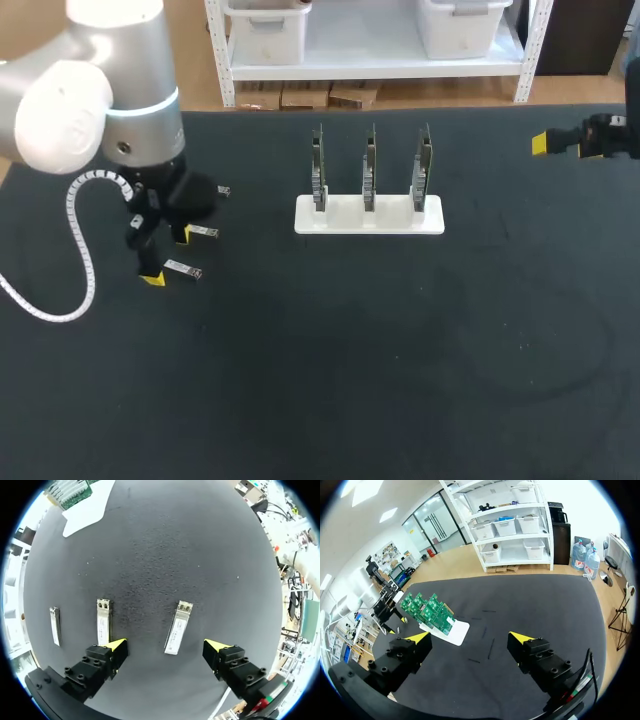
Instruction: Pick up the optical module with the left hand, and insert it into the network port with the right hand.
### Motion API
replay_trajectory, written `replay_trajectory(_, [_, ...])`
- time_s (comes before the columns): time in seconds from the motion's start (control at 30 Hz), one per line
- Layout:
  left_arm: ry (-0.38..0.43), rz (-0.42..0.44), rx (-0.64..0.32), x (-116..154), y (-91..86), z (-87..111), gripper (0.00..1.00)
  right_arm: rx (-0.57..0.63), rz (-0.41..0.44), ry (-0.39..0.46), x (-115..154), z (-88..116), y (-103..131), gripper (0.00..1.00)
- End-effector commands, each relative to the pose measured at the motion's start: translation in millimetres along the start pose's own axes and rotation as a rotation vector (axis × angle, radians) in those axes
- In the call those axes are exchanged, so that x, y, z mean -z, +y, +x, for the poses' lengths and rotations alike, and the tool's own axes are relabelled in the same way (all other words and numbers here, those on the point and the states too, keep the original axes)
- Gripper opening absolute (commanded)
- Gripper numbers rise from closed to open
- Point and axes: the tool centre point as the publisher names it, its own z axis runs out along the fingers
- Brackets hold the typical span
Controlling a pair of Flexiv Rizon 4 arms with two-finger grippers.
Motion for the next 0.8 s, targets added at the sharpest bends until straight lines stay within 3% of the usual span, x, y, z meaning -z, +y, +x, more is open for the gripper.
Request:
replay_trajectory(0.03, [0.006, 0.005, 0.003, -2.2, 6.3, 2.2, 1.0, 0.0, 0.003, 0.001, 1.2, 0.1, 0.6, 1.0])
replay_trajectory(0.17, [0.001, 0.004, 0.017, -1.2, 4.5, 4.8, 1.0, 0.0, 0.003, 0.001, 1.2, 0.1, 0.6, 1.0])
replay_trajectory(0.53, [-0.022, -0.012, 0.034, 9.8, -21.2, 11.8, 1.0, 0.0, 0.003, 0.001, 1.2, 0.1, 0.6, 1.0])
replay_trajectory(0.8, [-0.014, -0.013, 0.018, 5.5, -26.0, -1.7, 1.0, 0.0, 0.003, 0.001, 1.2, 0.1, 0.6, 1.0])
